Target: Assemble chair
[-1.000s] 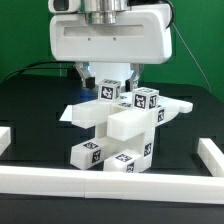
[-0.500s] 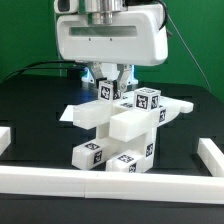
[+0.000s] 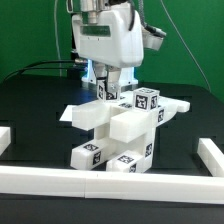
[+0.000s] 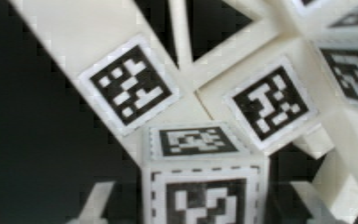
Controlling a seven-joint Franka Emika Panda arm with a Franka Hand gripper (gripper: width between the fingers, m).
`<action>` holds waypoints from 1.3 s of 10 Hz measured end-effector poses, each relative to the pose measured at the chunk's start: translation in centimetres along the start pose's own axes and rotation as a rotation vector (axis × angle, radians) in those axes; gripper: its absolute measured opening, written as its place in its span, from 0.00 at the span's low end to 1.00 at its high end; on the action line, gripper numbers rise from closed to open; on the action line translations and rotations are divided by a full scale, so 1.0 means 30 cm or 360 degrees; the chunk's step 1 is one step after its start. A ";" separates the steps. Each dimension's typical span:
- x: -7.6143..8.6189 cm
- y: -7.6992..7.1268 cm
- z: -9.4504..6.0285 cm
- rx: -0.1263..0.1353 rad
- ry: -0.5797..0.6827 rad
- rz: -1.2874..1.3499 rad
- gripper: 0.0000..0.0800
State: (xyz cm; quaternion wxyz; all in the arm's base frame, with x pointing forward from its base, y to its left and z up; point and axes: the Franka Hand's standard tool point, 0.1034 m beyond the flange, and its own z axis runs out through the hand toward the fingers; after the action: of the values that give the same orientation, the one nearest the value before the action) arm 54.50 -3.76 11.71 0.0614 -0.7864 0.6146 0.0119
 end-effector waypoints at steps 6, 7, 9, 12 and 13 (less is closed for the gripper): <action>-0.016 -0.021 0.002 0.0069 -0.0018 0.0815 0.36; -0.022 -0.019 0.005 0.0078 -0.0012 0.0844 0.36; -0.022 -0.019 0.008 0.0075 -0.0011 0.0815 0.60; -0.042 -0.016 0.008 0.0022 -0.0036 0.0456 0.80; -0.037 -0.014 0.005 0.0015 -0.0045 0.0152 0.81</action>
Offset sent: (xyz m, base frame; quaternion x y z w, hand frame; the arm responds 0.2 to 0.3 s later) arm 0.0003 -0.0105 -0.0021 -0.0105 0.0092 0.1923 0.9812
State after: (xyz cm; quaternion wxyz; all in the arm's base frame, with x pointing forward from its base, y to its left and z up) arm 54.65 -2.56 11.70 0.0732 -0.7555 0.6506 0.0231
